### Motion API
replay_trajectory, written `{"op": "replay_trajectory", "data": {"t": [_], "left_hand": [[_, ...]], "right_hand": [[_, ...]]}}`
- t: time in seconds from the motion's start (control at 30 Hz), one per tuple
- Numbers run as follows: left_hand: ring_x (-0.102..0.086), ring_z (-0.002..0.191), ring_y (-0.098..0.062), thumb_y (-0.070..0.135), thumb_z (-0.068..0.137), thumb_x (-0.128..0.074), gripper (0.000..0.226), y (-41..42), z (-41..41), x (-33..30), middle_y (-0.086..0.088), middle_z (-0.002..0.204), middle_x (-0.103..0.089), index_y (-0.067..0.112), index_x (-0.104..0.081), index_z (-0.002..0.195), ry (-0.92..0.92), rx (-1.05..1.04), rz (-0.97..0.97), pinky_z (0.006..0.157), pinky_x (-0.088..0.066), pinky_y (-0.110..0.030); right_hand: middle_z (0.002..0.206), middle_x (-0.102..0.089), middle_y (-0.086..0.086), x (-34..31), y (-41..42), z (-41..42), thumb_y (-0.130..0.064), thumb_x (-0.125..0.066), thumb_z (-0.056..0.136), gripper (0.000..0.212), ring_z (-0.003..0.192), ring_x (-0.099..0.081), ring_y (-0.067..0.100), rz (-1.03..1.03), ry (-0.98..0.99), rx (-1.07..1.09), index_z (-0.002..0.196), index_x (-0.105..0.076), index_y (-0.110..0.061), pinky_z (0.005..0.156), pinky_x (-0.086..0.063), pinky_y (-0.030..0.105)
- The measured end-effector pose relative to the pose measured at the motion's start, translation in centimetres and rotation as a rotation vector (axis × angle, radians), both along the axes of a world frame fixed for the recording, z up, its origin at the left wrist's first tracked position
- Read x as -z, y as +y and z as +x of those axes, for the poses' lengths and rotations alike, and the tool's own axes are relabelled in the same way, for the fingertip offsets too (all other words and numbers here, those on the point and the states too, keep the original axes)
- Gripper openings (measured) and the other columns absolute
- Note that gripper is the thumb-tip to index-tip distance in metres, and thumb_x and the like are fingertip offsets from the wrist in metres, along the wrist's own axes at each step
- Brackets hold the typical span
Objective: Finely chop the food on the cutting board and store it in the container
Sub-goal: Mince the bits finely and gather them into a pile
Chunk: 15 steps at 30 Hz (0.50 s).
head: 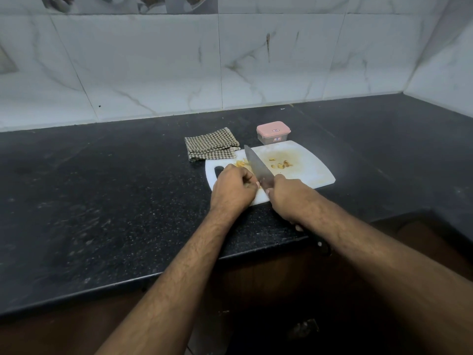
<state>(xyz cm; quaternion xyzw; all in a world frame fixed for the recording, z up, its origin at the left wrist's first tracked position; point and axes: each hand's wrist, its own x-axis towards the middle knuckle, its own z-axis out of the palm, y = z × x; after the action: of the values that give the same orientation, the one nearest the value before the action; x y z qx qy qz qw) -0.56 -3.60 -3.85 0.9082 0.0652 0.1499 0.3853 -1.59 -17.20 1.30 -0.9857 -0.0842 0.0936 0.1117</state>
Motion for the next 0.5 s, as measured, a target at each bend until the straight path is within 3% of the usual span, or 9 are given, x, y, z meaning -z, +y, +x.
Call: {"op": "replay_trajectory", "data": {"t": [0.1, 0.23, 0.5], "left_hand": [[-0.06, 0.091, -0.01, 0.02, 0.09, -0.071, 0.025, 0.0, 0.1, 0.0, 0.013, 0.094, -0.055, 0.031, -0.059, 0.071, -0.001, -0.007, 0.014, 0.088, -0.057, -0.04], [-0.061, 0.09, -0.01, 0.02, 0.09, -0.071, 0.021, -0.1, 0.1, 0.0, 0.012, 0.095, -0.055, 0.029, -0.062, 0.073, -0.006, -0.002, 0.009, 0.087, -0.057, -0.04], [-0.06, 0.094, -0.012, 0.015, 0.091, -0.067, 0.011, -0.1, 0.1, 0.0, 0.008, 0.098, -0.057, 0.021, -0.069, 0.082, 0.002, 0.01, 0.022, 0.089, -0.056, -0.04]], "right_hand": [[0.081, -0.046, 0.004, 0.8, -0.3, -0.7, -0.033, -0.038, 0.107, 0.027, 0.078, -0.054, 0.024, 0.037, -0.056, -0.016, 0.121, -0.042, -0.012, 0.066, -0.045, 0.036], [0.082, -0.046, 0.004, 0.8, -0.1, -0.8, -0.03, -0.039, 0.107, 0.022, 0.084, -0.052, 0.025, 0.007, -0.083, -0.027, 0.119, -0.042, -0.011, 0.069, -0.043, 0.037], [0.11, -0.058, 0.011, 0.0, 0.4, -0.1, -0.023, -0.044, 0.105, 0.028, 0.09, -0.049, 0.024, -0.072, -0.032, -0.013, 0.13, -0.043, -0.01, 0.071, -0.041, 0.036]]}}
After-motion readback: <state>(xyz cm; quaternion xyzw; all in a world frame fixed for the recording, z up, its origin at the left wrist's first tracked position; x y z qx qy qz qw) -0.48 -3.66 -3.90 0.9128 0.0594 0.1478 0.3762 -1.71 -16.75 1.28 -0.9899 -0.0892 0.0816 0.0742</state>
